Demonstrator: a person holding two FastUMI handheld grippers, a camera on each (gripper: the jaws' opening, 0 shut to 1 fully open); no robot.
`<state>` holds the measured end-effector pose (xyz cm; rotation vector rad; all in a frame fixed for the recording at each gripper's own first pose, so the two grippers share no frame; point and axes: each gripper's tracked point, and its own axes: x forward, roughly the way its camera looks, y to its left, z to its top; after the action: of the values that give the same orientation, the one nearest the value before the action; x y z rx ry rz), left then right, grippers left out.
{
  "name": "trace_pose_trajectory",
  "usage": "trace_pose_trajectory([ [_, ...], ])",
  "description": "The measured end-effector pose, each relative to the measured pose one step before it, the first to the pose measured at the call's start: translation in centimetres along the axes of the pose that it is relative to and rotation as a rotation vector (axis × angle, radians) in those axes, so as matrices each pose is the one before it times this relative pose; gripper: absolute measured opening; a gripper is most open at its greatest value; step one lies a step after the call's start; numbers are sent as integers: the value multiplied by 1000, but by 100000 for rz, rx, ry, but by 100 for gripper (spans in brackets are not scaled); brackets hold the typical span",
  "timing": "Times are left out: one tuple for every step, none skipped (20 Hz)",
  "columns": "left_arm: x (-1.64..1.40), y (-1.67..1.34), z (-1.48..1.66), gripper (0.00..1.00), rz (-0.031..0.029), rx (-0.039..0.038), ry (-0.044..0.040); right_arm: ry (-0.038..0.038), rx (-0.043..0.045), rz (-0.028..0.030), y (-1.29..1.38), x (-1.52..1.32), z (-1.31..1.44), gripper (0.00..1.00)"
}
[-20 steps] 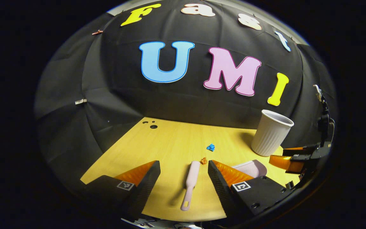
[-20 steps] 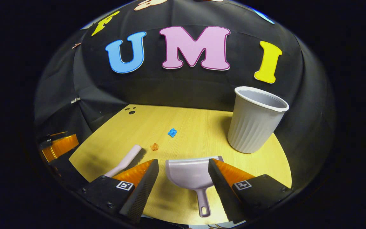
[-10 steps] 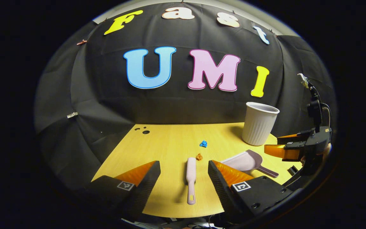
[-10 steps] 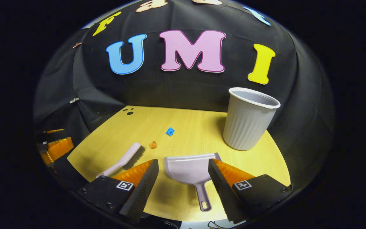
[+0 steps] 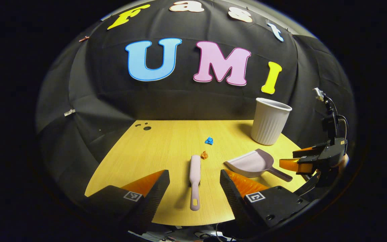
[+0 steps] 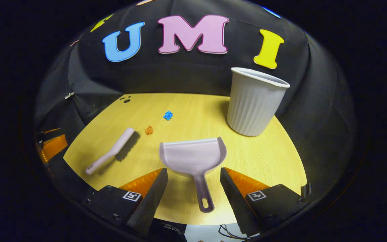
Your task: Pick up the small broom and dustpan from the desktop, sweep the trash into the dustpan with the broom, and then empty the trash into the garbage bin.
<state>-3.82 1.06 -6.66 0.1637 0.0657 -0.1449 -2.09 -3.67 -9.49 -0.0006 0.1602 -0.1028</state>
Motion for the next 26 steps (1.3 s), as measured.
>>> trace_pose_trajectory([
  [265, -14, -341, 96, 2, -521, 1264, 2919, 410, -349, -376, 490, -853, 98],
  [288, -182, -63, 96, 78, -577, 1249, 3040, -372, -659, -511, 522, -807, 98],
  [226, -93, -7, 96, 240, -207, 767, 2739, -37, -407, -336, 477, -656, 98],
  [246, -152, -210, 96, 239, -57, 1050, 3251, 242, 351, -138, 515, -666, 98],
  [273, -183, 15, 96, 9, 66, 1193, 3068, 91, 118, -155, 482, -704, 98],
  [365, -204, -202, 96, -169, 102, 1153, 2963, -272, -104, -170, 723, -531, 98],
  [216, -68, 69, 96, 28, 222, 1031, 3071, -512, 3, -167, 794, -615, 98],
  [303, -94, -65, 96, 161, 344, 1086, 3136, -610, -28, -63, 774, -535, 98],
  [301, -23, 55, 96, 212, 254, 870, 3152, -374, 364, 49, 628, -434, 98],
  [266, 150, -36, 96, 391, 152, 968, 2463, 12, 702, 82, 533, -184, 98],
  [278, 159, 84, 96, 822, -239, 930, 2210, 144, 396, 159, 739, -163, 99],
  [270, 234, 129, 96, 854, -598, 711, 2279, 66, 1, 155, 676, -77, 98],
  [231, 188, 200, 96, 847, -913, 450, 2039, 21, -57, 106, 795, -168, 99],
  [311, 250, -9, 96, 819, -1075, 784, 2192, -1, -137, 35, 601, 7, 98],
  [235, 245, 137, 96, 760, -1048, 777, 1885, -367, -707, -44, 665, 53, 99],
  [311, 191, 28, 96, 820, -878, 857, 1763, -661, -878, -172, 459, 103, 99],
  [259, 340, 10, 96, 807, -625, 890, 1738, -107, -225, 47, 488, 75, 99],
  [357, 263, -57, 96, 944, -571, 951, 1619, -31, 128, 53, 370, 71, 99],
  [367, 259, -154, 96, 879, -607, 985, 1306, -101, 528, 23, 307, -25, 98],
  [418, 213, -30, 96, 599, -797, 1121, 1415, -194, 350, 71, 389, 102, 98],
  [402, 192, -196, 96, 426, -961, 1260, 877, -213, -82, -18, 328, 118, 98],
  [403, 203, -114, 96, 220, -990, 1135, 704, -235, -100, -36, 193, 143, 98],
  [521, 138, -184, 96, 143, -1070, 1248, 438, 559, 1215, 372, 208, 133, 96],
  [496, 162, -70, 96, 135, -1166, 1251, 357, 376, 494, 175, 108, 198, 95],
  [559, 201, -176, 96, 50, -1164, 1401, -30, 149, 399, 122, 61, 173, 91],
  [494, 151, -142, 96, -302, -1111, 1461, 295, 397, 646, 237, 82, 241, 90],
])
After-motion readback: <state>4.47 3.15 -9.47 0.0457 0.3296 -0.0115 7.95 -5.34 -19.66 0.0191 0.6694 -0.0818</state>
